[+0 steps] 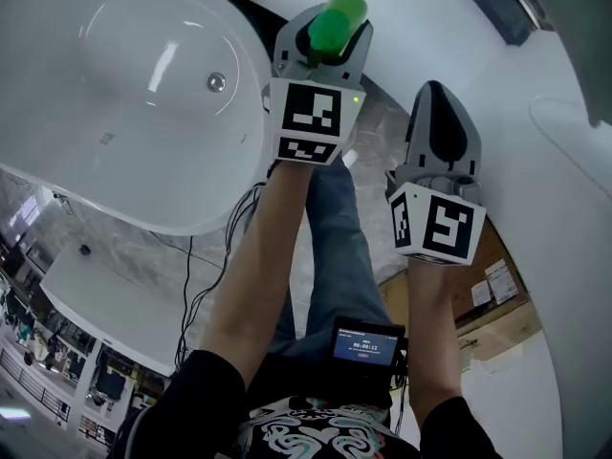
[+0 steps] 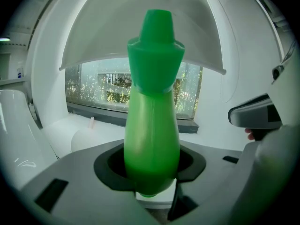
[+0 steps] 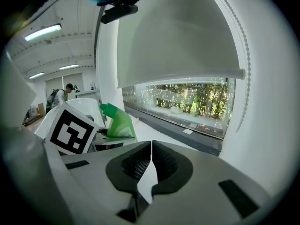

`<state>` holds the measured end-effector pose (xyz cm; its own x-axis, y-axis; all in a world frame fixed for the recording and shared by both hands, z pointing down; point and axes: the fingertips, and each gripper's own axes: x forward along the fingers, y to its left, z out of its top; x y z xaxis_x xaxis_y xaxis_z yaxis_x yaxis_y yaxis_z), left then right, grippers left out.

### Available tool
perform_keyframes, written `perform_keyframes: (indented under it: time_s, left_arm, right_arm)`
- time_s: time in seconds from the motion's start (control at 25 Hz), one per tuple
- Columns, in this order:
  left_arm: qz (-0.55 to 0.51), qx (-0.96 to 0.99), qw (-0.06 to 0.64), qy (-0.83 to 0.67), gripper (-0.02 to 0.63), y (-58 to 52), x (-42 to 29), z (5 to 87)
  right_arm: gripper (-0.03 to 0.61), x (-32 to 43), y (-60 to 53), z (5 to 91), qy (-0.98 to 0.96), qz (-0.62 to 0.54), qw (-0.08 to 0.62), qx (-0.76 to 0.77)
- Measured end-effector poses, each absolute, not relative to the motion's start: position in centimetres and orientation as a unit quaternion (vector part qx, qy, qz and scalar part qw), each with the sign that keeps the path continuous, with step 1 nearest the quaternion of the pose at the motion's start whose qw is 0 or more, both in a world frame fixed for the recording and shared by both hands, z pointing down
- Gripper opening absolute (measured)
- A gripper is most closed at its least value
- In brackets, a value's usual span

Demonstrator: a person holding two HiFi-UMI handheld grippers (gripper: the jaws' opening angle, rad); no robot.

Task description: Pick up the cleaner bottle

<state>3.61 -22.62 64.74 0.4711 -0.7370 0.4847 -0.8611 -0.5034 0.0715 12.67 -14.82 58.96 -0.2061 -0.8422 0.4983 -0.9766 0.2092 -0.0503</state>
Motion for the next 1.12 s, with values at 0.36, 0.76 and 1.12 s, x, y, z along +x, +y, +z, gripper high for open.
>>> perform_keyframes:
  time_s: [0.36, 0.76, 1.12]
  left_arm:
    - [0.186, 0.851, 0.15, -0.468, 0.195, -22.5, 2.3, 61.8]
    - [0.169, 0.854, 0.14, -0.471, 0.194, -22.3, 0.8, 57.3]
    - [0.153, 0.86, 0.14, -0.467, 0.193, -21.5, 0.6, 52.6]
  right_arm:
    - [0.028, 10.9, -14.5, 57.4, -0.764, 0.167, 0.186, 0.594]
    - [0.028, 10.7, -14.7, 54.5, -0.762, 0.157, 0.187, 0.599]
    - [0.028, 10.6, -14.1, 51.5, -0.775, 0.133, 0.193, 0.587]
